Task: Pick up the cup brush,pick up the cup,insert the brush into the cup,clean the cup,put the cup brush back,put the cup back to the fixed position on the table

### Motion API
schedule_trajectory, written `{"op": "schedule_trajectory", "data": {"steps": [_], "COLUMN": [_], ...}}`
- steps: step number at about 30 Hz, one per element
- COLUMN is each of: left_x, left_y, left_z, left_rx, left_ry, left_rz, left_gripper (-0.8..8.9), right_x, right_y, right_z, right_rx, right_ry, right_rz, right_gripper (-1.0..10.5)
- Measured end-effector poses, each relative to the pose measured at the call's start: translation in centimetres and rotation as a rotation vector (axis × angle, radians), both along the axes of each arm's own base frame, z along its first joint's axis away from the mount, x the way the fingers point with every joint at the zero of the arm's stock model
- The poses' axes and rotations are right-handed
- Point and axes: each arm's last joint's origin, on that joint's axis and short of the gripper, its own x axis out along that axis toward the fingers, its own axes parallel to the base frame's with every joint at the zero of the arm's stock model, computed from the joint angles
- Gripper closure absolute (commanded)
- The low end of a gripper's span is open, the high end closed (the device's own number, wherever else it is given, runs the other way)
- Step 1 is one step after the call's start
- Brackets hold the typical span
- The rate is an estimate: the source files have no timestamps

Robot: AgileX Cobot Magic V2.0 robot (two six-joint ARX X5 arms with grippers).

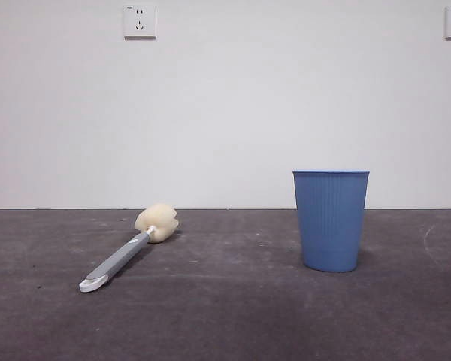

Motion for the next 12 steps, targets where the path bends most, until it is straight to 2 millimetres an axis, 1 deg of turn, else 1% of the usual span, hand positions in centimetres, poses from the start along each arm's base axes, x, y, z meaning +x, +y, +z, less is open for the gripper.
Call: {"op": "schedule_trajectory", "data": {"steps": [2, 9, 12], "left_x": [0.0, -0.6, -0.7], "left_y": [0.0, 0.0, -0.1], "left_z": [-1.2, -2.6, -2.4], "left_rx": [-0.022, -0.05, -0.056], "left_ry": [0.027, 0.159, 0.14], "left_rz": [0.0, 0.004, -0.017], "left_gripper": [8.17, 8.17, 8.17], "right_x": [0.0, 0.0, 0.0], "right_y": [0.0, 0.0, 0.0], "right_z": [0.0, 0.0, 0.0], "right_rx": [0.0, 0.0, 0.0], "right_ry": [0.0, 0.0, 0.0], "right_rz": [0.0, 0.0, 0.0], "right_gripper": [9.5, 9.5, 9.5]}}
